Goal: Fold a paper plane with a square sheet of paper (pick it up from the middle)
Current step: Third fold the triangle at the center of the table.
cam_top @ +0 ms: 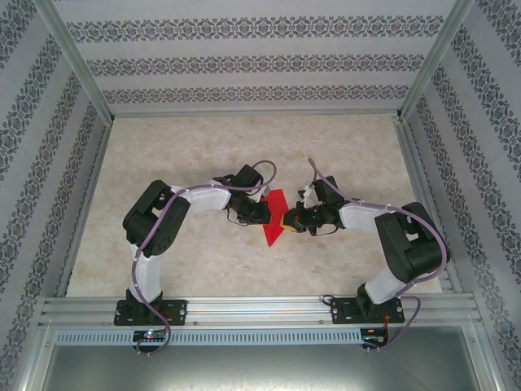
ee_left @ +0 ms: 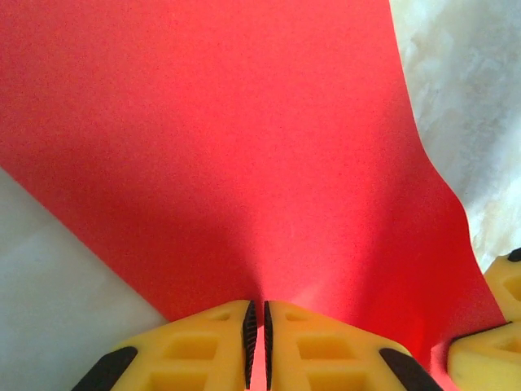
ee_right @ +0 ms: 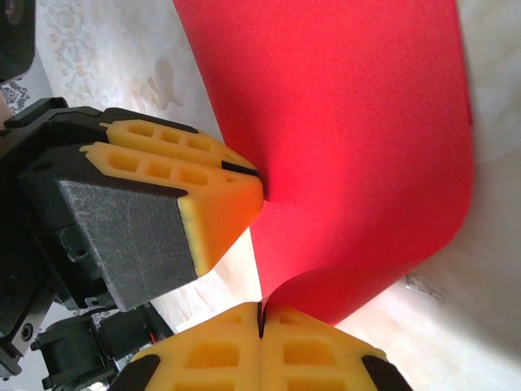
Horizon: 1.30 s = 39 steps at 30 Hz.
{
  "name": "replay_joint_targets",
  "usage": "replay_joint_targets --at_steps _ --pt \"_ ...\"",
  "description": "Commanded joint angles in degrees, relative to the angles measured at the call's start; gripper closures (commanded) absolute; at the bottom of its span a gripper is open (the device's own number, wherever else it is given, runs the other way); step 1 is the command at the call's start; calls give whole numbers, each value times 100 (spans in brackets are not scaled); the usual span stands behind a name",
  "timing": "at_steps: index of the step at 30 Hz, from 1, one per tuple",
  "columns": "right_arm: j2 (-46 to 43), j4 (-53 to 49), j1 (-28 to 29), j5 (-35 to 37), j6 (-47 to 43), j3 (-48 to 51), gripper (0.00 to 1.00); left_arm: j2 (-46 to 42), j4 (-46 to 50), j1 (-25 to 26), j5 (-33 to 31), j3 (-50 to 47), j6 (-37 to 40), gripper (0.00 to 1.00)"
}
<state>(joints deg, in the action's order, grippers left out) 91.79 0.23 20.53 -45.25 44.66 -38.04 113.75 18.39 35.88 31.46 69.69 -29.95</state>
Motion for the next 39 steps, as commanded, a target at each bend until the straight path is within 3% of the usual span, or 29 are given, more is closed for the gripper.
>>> replay_joint_targets --at_steps 1,22,32,39 --pt "152 -16 90 138 -73 -218 98 263 284 7 -99 -68 139 83" --pt "880 -586 424 523 -503 -762 96 95 133 -63 157 -52 -24 81" --pt "876 -802 436 614 -621 -837 96 -289 189 -192 363 147 -135 76" --pt "825 -898 450 614 -667 -877 96 -155 381 -353 378 419 15 77"
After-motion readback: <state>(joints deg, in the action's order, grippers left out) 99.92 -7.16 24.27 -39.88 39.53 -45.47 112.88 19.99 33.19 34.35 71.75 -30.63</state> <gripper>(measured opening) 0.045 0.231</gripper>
